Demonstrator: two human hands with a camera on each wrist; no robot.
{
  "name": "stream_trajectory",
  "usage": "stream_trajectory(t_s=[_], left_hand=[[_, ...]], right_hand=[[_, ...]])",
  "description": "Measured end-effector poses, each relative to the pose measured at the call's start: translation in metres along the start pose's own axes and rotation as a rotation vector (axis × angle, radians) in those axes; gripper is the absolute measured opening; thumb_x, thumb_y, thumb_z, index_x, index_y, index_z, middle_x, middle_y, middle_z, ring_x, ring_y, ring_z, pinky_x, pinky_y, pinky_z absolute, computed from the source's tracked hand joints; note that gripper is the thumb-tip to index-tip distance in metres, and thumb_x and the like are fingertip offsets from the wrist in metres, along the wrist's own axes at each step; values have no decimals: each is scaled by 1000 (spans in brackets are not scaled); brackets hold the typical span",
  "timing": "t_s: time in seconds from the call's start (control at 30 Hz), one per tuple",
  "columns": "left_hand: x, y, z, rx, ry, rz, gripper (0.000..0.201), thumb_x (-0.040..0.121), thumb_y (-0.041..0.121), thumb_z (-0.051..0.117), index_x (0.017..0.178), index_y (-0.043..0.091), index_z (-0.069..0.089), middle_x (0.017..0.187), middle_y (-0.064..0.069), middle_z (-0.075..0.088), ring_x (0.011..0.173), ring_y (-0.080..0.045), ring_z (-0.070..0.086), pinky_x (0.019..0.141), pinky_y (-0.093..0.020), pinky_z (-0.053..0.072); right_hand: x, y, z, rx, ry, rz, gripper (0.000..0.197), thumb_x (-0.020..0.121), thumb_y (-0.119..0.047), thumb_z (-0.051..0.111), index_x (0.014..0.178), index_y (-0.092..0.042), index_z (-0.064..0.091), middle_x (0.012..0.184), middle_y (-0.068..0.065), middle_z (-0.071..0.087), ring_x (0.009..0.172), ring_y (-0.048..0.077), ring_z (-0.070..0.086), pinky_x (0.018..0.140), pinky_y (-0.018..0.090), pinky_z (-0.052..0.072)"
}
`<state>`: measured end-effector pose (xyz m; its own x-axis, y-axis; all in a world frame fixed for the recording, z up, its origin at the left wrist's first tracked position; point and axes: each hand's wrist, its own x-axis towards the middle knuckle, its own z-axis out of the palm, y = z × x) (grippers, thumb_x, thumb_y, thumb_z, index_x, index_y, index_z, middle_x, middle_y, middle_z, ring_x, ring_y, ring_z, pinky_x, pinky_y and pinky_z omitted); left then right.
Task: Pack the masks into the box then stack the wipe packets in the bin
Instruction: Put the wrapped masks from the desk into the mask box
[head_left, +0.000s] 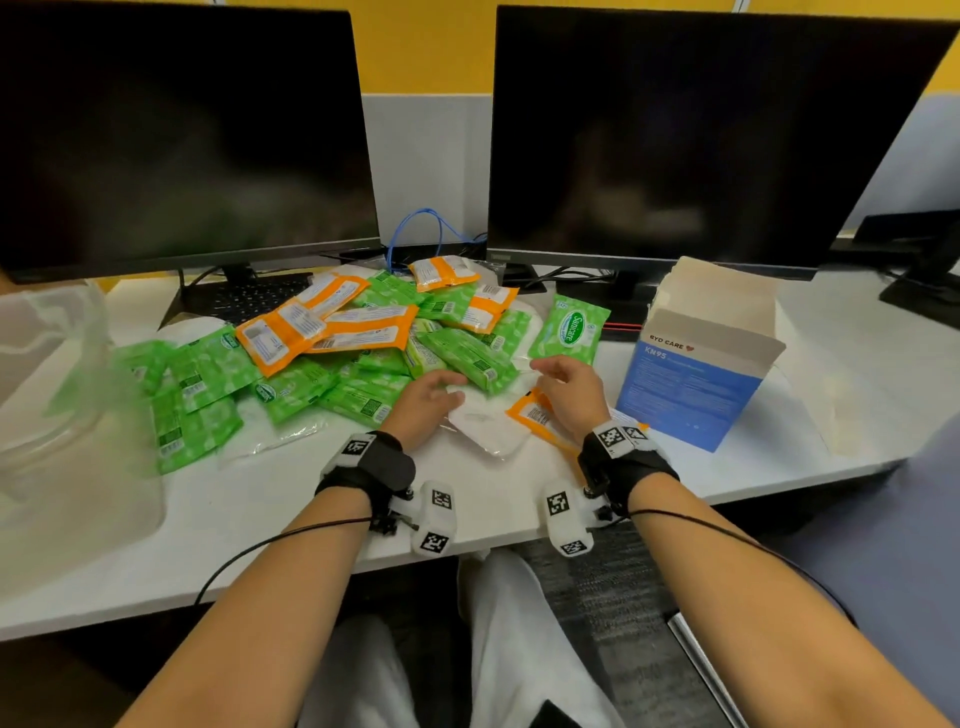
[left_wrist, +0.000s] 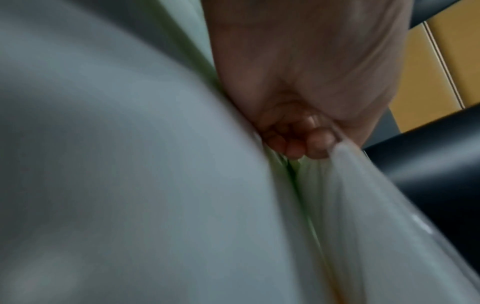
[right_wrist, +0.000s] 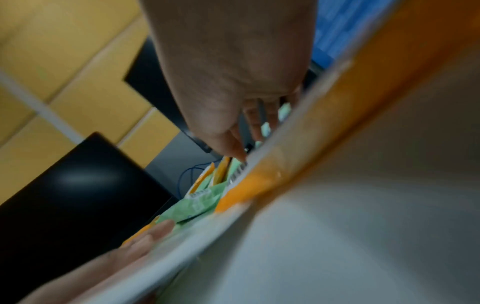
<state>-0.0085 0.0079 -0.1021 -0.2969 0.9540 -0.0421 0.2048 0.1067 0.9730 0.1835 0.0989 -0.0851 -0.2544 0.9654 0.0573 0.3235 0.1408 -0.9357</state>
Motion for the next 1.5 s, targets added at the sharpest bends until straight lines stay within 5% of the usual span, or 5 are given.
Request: stream_trajectory(t_s=[0.2, 0.6, 0.8, 1.0, 1.5], left_hand=[[-15, -1, -11, -389, 36, -33, 12, 91, 8, 58, 97, 13, 67, 90, -5, 67, 76, -16, 62, 70, -26, 50], [-14, -15, -42, -1491, 25, -81, 19, 71, -2, 63, 89, 4, 66, 63, -4, 63, 69, -16, 70, 67, -31, 60], [-15, -14, -34, -1275, -28, -113, 23, 82, 6, 48, 100, 17, 58, 86, -4, 74, 92, -17, 72, 84, -35, 55], [-9, -22, -35, -1282, -114, -130, 30, 75, 2, 67, 100, 16, 58, 78, -3, 71, 98, -20, 70, 91, -43, 51], [-14, -16, -38, -1182, -18, -206, 66, 47, 4, 89, 101, 9, 53, 86, -9, 63, 87, -22, 71, 83, -43, 58]], right_hand=[[-8, -3, -26, -747, -328, 136, 86, 59, -72, 63, 136, -43, 39, 143, 1, 40, 130, 29, 42, 104, 52, 38], [-34, -33, 36, -553, -745, -116, 79, 71, -24, 78, 138, -34, 37, 144, 0, 43, 133, 21, 39, 109, 38, 35], [-25, -70, 40, -545, -576, -279, 34, 89, -21, 64, 122, -15, 59, 125, 3, 62, 116, 19, 58, 100, 34, 46], [9, -102, -59, -1013, 402, -112, 49, 86, -24, 58, 132, -11, 46, 134, 22, 46, 125, 40, 40, 105, 48, 32], [-12, -120, -87, -1239, -178, 188, 37, 87, -13, 63, 122, -3, 57, 114, 15, 58, 107, 32, 55, 98, 41, 43]])
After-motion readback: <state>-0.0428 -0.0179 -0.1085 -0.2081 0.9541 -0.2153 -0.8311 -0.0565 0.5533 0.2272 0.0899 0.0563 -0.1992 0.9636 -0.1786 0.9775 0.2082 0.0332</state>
